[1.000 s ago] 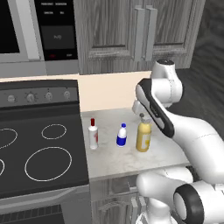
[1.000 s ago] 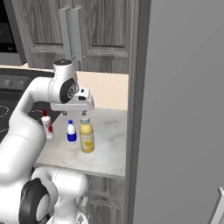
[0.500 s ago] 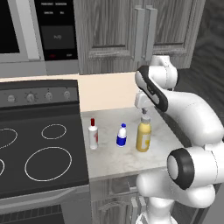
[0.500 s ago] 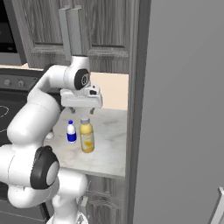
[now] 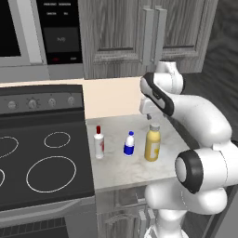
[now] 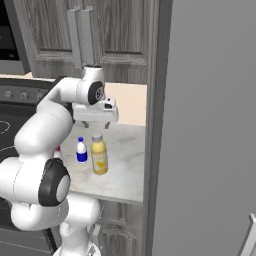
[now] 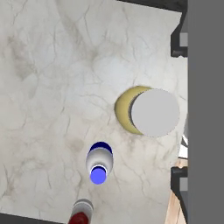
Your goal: Place the drinks on the dining counter in a tight cluster.
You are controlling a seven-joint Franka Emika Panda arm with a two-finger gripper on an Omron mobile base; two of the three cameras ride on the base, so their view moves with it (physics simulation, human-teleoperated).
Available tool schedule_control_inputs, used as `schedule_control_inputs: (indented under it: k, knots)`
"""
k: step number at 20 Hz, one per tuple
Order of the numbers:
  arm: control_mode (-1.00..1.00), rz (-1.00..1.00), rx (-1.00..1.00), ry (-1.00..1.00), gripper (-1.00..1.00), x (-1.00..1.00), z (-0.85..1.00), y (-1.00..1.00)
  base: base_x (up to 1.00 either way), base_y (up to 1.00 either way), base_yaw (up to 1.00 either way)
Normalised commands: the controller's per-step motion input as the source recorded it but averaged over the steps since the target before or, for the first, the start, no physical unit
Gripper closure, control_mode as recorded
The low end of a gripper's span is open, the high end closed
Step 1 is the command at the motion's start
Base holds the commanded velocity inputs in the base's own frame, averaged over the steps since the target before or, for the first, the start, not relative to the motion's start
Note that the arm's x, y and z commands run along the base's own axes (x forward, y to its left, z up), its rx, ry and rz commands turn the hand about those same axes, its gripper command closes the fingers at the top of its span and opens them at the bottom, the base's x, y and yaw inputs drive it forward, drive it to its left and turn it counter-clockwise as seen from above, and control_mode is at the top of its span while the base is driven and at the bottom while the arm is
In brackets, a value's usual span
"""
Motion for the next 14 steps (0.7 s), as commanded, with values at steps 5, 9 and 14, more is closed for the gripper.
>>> schedule_control_inputs:
  k: [5,9,14]
  knots:
    - [-1.00,0.00,0.00,0.00,-1.00,0.15,-0.02,0.00,0.00,0.00,0.00]
    - [-1.00,0.00,0.00,0.00,-1.00,0.00,-0.18,0.00,0.00,0.00,0.00]
    - [-1.00,0.00,0.00,0.00,-1.00,0.00,-0.34,0.00,0.00,0.00,0.00]
